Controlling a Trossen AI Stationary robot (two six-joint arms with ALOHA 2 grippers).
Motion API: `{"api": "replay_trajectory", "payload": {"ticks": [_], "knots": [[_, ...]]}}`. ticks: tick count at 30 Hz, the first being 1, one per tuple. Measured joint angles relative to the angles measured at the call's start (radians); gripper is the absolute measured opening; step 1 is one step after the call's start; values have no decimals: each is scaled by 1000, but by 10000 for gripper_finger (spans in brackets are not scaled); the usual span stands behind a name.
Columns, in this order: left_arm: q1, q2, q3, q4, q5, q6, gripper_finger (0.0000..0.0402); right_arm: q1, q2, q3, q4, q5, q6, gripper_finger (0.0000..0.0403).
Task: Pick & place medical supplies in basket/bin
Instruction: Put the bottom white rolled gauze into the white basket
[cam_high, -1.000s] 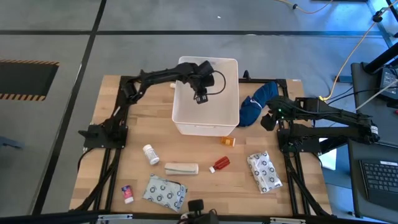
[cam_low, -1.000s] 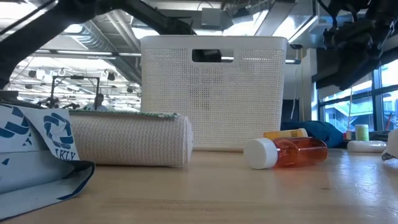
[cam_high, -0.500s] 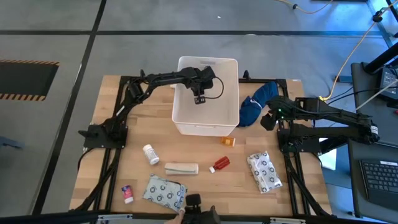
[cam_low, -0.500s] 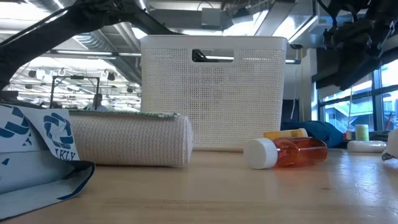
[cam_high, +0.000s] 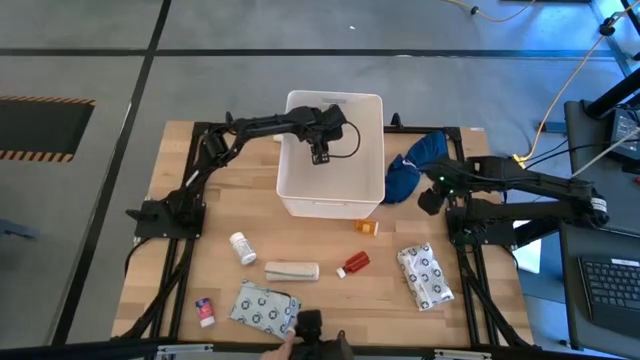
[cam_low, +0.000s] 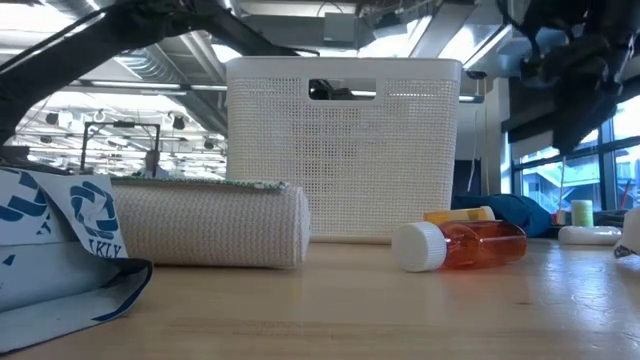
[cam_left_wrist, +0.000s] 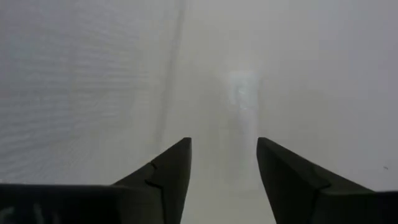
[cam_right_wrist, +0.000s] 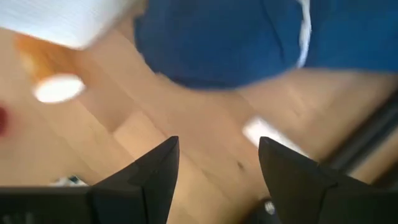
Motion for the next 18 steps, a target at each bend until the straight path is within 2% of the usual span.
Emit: {"api": "replay_trajectory", "payload": {"ticks": [3,7,11,18], "knots": [[-1,-25,0,-6,-36,4,181,-10,49,0,-63,-10,-3,220],[-8,-86,0,-5,-39,0,178,-16,109,0,-116,-23,-94,220],[-27,-157,0,1,-37,-2,176,-17,171,0,-111,-20,-180,220],[-86,-325,0,4,-29,-2,176,-46,341,0,-97,-19,-194,220]]}}
